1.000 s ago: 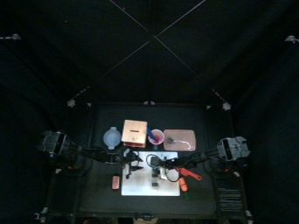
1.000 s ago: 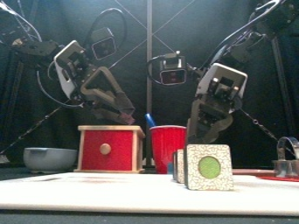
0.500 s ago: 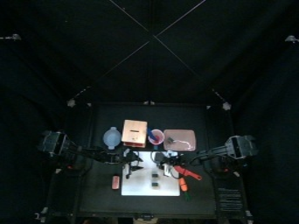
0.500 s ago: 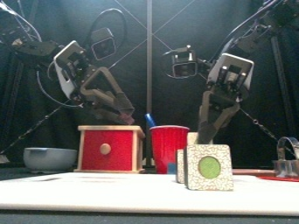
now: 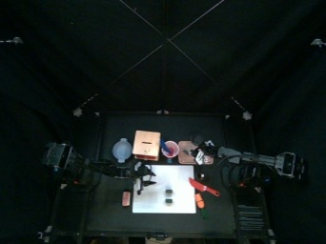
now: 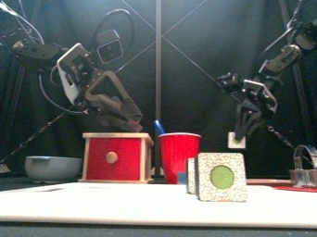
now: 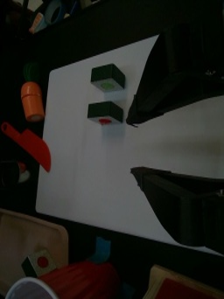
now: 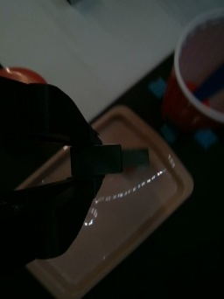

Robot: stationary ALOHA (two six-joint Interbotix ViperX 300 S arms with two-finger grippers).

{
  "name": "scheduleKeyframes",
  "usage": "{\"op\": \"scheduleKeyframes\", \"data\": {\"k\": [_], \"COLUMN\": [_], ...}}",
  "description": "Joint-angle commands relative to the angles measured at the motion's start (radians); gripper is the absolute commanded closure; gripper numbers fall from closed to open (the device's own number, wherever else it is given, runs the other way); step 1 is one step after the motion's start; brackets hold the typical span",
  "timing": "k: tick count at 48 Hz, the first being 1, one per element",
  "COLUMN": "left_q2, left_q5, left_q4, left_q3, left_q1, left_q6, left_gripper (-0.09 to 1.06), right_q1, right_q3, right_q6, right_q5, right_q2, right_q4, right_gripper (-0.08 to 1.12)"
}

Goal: Place sushi on board then cut the sushi with the knife then place the pieces on the plate
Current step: Place the 4 sushi pieces on the plate

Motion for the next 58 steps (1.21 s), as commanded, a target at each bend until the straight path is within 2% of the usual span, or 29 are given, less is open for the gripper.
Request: {"op": "scheduleKeyframes", "data": {"k": [1,14,26,33,39,45,52,58], "left_q2": [-0.005,-0.005,-0.005,-0.005,-0.005,-0.003,-0.005,-0.005], "left_q5": [-0.005,-0.005,-0.005,-0.005,-0.005,-0.005,-0.005,-0.005], "left_q4": [0.000,0.000,0.000,0.000,0.000,0.000,0.000,0.000], "left_q3": [-0.009,-0.020,-0.018,-0.018,-0.017,-0.018,-0.021,-0.021], "left_q1": [0.002,0.003,0.003,0.003,0.005,0.003,0.003,0.003], "left_q6": [0.002,0.003,0.002,0.003,0.002,0.002,0.002,0.000], "left_gripper": [0.15,0.15,0.15,0.15,0.15,0.15,0.15,0.15], "right_q1": [-0.061,-0.078,-0.074,-0.072,-0.071,-0.067,-0.017,0.095], "right_q3": [0.021,0.037,0.031,0.020,0.009,-0.005,-0.035,-0.063], "right_q6": [0.000,0.000,0.000,0.002,0.000,0.002,0.002,0.002], "right_q5": [-0.026,-0.137,-0.149,-0.152,-0.146,-0.121,-0.040,0.006], "right_q2": [-0.005,0.101,0.210,0.230,0.229,0.193,0.124,0.061], "right_q4": [-0.009,-0.017,-0.051,-0.074,-0.077,-0.072,-0.071,-0.048], "right_gripper": [0.47,0.47,0.46,0.38,0.25,0.17,0.17,0.17]}}
